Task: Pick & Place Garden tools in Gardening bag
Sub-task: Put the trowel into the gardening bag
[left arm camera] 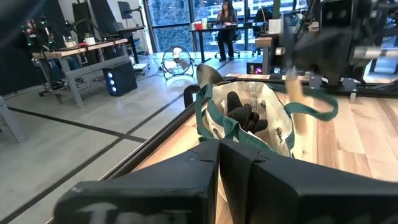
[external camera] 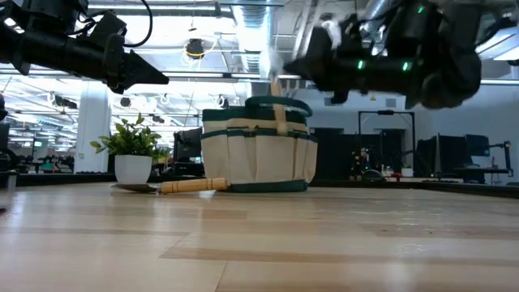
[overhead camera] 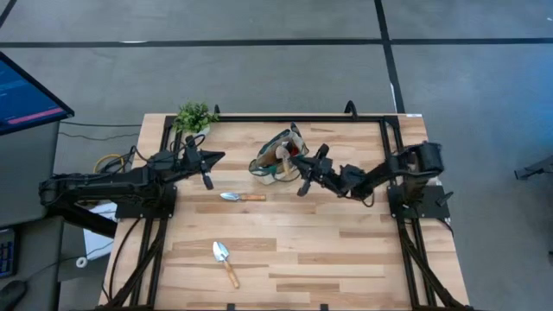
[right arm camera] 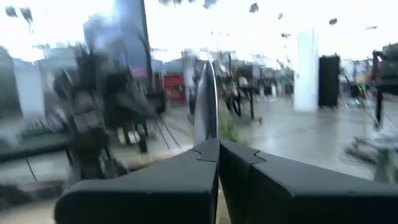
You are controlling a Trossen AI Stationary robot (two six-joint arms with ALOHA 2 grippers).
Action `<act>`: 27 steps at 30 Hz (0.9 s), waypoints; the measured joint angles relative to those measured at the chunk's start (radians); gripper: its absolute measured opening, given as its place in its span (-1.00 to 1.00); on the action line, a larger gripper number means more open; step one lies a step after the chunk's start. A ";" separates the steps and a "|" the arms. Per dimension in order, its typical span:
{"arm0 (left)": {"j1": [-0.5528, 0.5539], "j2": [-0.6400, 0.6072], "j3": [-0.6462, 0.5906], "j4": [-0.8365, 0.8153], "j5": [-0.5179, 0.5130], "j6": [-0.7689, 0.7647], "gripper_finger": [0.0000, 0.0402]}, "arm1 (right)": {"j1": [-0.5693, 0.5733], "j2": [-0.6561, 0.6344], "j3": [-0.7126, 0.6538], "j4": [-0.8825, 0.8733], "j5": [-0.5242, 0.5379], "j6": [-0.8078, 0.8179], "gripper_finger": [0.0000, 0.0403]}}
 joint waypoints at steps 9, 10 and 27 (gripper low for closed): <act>0.000 0.000 0.000 -0.002 0.001 0.000 -0.99 | -0.009 0.024 0.047 0.025 -0.027 -0.038 -1.00; 0.000 0.000 0.000 -0.001 0.002 0.000 -0.99 | -0.009 0.020 0.043 0.017 -0.027 -0.052 -1.00; 0.000 0.000 0.000 -0.002 0.003 0.000 -0.99 | -0.090 -0.007 0.041 -0.041 -0.075 -0.106 -1.00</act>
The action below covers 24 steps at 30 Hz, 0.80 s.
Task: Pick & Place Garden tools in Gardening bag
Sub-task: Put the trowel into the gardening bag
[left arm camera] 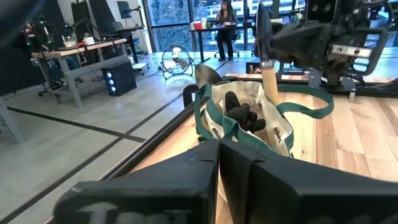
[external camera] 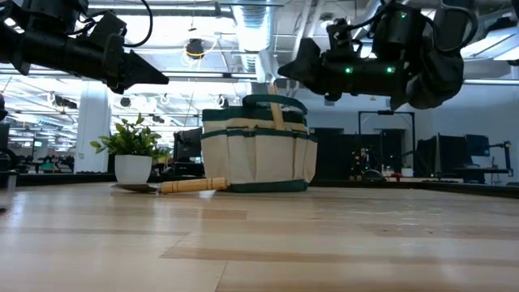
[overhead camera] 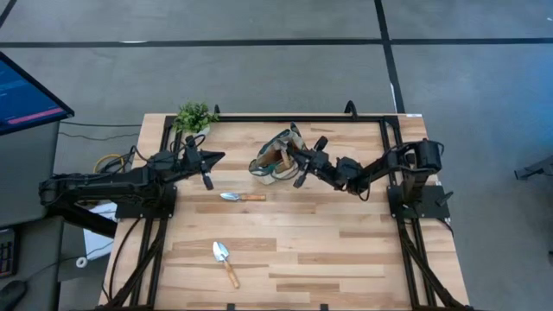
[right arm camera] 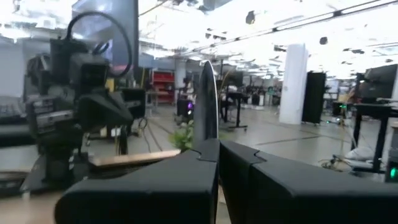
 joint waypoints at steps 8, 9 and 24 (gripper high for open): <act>0.000 0.000 0.000 0.000 0.000 0.000 -0.99 | -0.002 0.000 0.000 -0.163 -0.009 0.055 -1.00; 0.000 0.000 0.000 0.000 0.000 0.000 -0.99 | -0.001 0.000 0.000 -0.178 -0.009 0.064 -1.00; 0.000 0.000 0.000 0.000 0.000 0.000 -0.99 | 0.036 -0.002 0.000 -0.240 -0.006 0.086 -0.97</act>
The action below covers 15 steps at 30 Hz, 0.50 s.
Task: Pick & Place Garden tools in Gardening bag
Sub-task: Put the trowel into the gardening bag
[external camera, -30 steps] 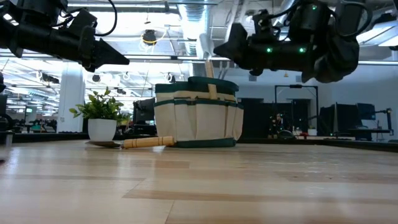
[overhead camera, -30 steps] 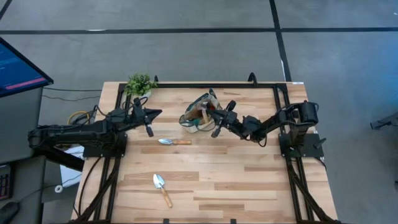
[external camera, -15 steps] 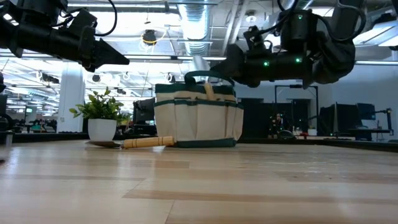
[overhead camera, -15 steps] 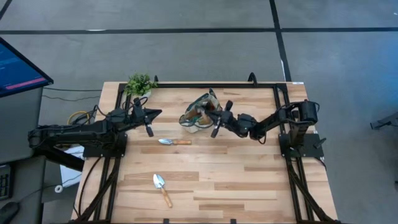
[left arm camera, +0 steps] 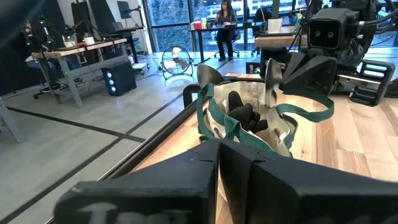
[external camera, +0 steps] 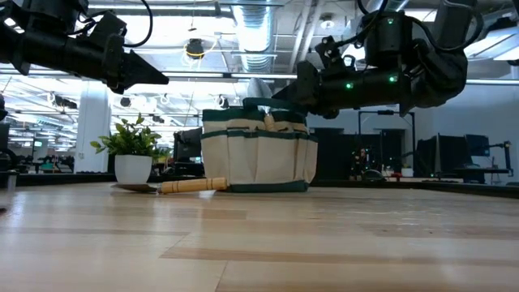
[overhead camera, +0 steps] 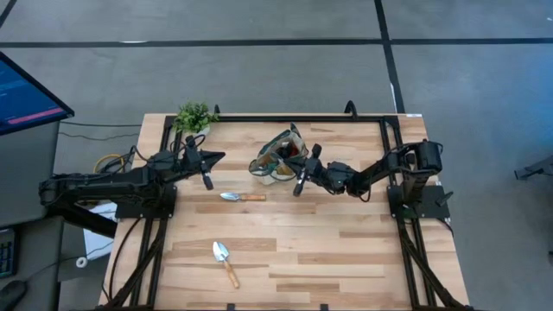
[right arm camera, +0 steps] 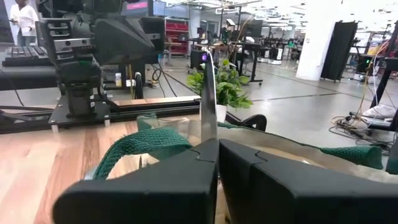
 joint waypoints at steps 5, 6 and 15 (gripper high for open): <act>0.000 0.000 0.000 0.000 0.000 0.000 -0.99 | 0.000 0.000 0.000 -0.002 0.000 0.026 -0.70; 0.000 0.000 0.000 0.000 0.000 0.000 -0.99 | 0.000 0.000 0.000 -0.002 0.000 0.034 -0.61; 0.000 0.000 0.000 0.000 0.000 0.000 -0.99 | 0.007 -0.054 -0.002 -0.003 0.000 0.038 0.15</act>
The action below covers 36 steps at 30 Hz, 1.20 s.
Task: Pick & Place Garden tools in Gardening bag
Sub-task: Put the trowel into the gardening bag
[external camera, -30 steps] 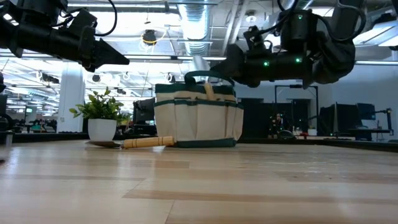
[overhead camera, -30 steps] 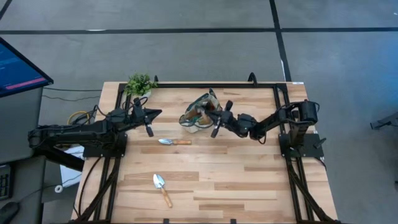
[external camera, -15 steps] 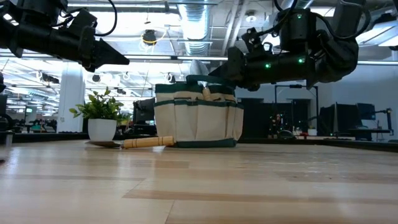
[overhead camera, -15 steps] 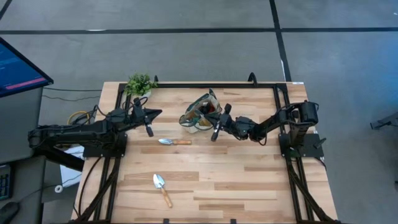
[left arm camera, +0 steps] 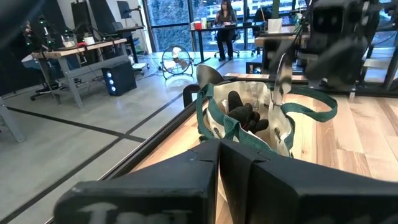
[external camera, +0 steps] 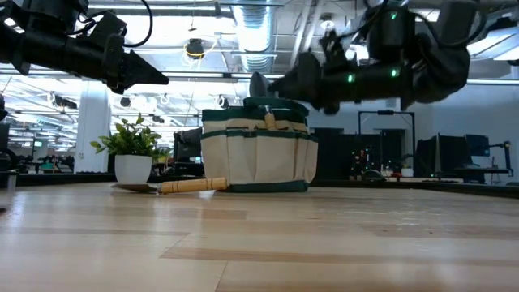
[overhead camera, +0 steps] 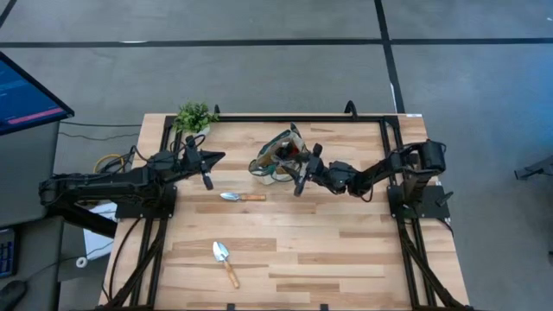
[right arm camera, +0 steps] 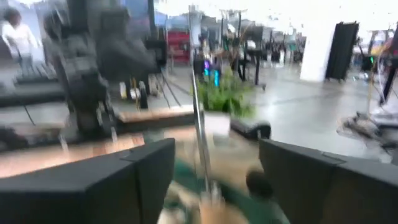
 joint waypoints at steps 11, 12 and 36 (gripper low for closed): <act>0.000 0.000 0.000 -0.003 0.000 0.000 -0.99 | 0.013 -0.463 0.000 -0.583 -0.026 -0.016 0.15; 0.000 0.000 0.000 -0.003 0.000 0.000 -0.99 | 0.017 -0.496 0.000 -0.641 -0.041 -0.014 0.12; 0.000 0.000 0.000 -0.003 0.000 0.000 -0.99 | 0.009 -0.580 -0.093 -0.874 -0.208 0.037 -0.99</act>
